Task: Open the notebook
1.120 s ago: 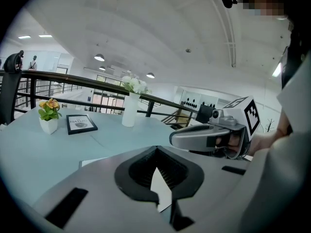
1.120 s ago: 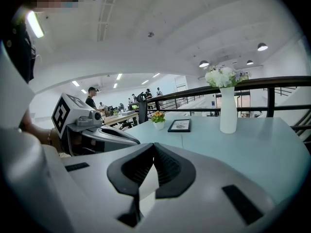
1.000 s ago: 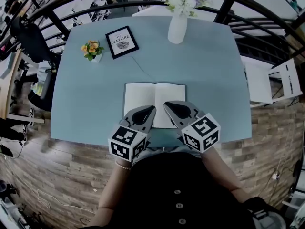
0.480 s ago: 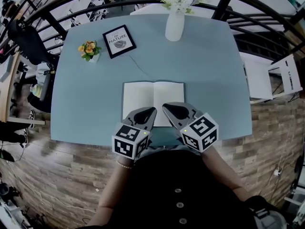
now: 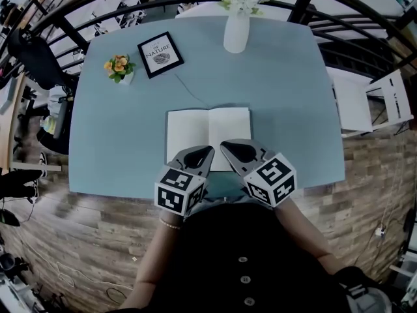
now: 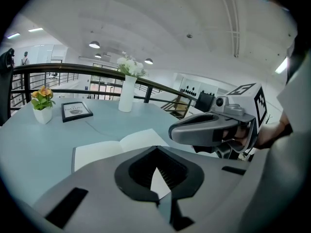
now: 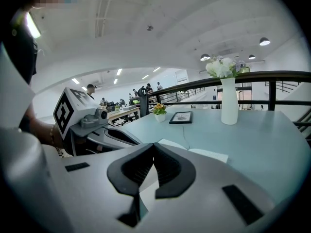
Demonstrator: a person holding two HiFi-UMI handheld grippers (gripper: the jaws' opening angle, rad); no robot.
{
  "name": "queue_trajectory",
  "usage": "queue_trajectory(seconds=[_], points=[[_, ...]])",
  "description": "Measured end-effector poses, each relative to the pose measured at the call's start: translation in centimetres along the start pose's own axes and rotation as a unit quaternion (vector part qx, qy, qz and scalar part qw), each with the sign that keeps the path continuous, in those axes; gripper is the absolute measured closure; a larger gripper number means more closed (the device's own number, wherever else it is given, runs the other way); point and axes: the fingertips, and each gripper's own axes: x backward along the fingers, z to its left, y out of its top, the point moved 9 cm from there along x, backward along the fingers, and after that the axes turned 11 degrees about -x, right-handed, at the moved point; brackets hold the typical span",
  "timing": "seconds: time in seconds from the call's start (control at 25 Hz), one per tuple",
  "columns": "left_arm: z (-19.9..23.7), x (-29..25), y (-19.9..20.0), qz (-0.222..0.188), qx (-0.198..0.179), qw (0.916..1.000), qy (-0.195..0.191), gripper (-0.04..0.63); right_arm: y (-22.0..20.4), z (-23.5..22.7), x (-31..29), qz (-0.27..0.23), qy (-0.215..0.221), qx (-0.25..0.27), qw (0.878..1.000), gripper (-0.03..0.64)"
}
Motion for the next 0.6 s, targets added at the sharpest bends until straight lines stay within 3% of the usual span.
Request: queue_trajectory(seconds=[0.2,0.36,0.6], points=[[0.35,-0.24,-0.30,-0.002,-0.017,0.9998,0.008,0.578,-0.05,-0.14,-0.13,0.004,-0.006,0.004,1.000,0.611],[-0.14,-0.04,0.12,0.000,-0.001,1.0000,-0.005,0.578,-0.09,-0.07,-0.09,0.006,-0.007,0.005,1.000,0.611],[0.10,0.16,0.07,-0.005,-0.007,1.0000,0.001,0.578,-0.21,0.16,-0.35,0.011,-0.003,0.009,1.000,0.612]])
